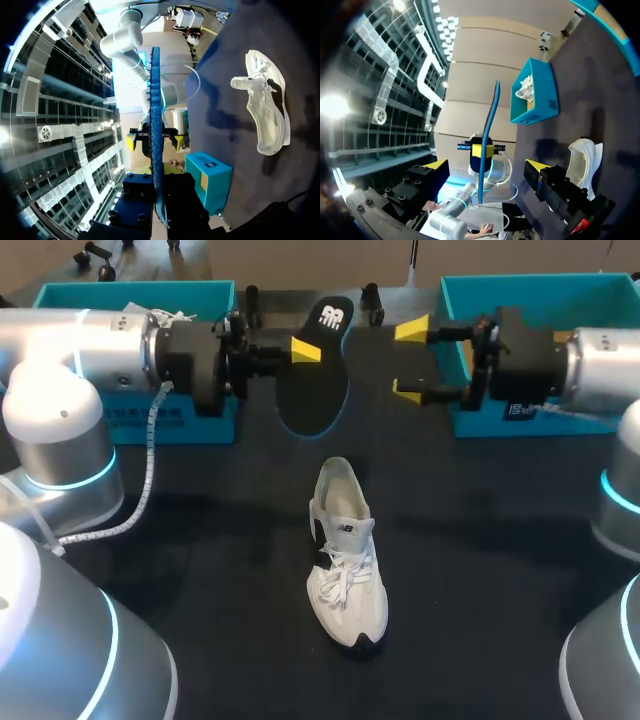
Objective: Take the shoe out of the shoebox, open the shoe tongue, remove and reinsert the insole, then place the shoe into the shoebox
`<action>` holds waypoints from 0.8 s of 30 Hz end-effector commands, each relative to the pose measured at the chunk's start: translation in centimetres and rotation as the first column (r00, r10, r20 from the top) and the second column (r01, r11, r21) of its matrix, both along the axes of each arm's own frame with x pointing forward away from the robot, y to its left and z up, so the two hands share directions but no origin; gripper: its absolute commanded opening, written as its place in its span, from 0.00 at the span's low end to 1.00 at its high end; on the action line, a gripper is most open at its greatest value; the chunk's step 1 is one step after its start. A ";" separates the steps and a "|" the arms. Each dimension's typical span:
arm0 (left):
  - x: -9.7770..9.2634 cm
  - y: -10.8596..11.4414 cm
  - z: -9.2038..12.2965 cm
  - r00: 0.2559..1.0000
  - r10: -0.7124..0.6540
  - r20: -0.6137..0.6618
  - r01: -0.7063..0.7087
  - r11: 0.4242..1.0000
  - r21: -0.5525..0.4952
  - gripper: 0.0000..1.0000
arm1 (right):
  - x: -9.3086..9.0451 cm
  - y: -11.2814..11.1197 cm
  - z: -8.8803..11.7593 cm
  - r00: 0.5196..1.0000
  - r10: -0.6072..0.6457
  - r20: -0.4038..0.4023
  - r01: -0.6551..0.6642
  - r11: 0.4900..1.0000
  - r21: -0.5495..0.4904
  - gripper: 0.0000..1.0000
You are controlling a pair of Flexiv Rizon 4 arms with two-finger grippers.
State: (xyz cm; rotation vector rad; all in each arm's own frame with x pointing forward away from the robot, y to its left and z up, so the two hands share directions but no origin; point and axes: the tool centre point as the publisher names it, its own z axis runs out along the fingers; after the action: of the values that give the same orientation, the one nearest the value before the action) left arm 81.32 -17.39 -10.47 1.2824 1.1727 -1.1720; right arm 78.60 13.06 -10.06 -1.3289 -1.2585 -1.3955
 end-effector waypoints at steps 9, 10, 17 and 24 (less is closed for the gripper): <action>-0.4 0.3 0.2 1.000 0.006 0.002 -0.006 1.000 0.004 0.00 | -0.9 -4.2 -0.1 0.995 0.096 -0.027 -0.097 0.994 -0.057 1.00; -0.4 0.3 0.2 1.000 0.006 0.002 -0.006 1.000 0.004 0.00 | -0.9 -4.2 -0.1 0.995 0.096 -0.027 -0.097 0.994 -0.057 1.00; -0.8 -0.2 0.5 0.991 -0.002 -0.135 -0.002 1.000 -0.029 0.00 | -0.9 -4.2 -0.1 0.995 0.096 -0.027 -0.097 0.994 -0.057 1.00; -2.0 -0.1 0.9 0.823 -0.008 -0.567 -0.002 1.000 -0.017 0.00 | -0.9 -4.2 -0.1 0.995 0.096 -0.027 -0.097 0.994 -0.057 1.00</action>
State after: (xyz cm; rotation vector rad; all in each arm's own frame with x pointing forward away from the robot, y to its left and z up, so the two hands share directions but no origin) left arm 79.76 -17.88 -9.88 1.1330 1.3314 -1.3926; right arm 77.75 8.73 -10.12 -1.2995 -1.3389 -1.2800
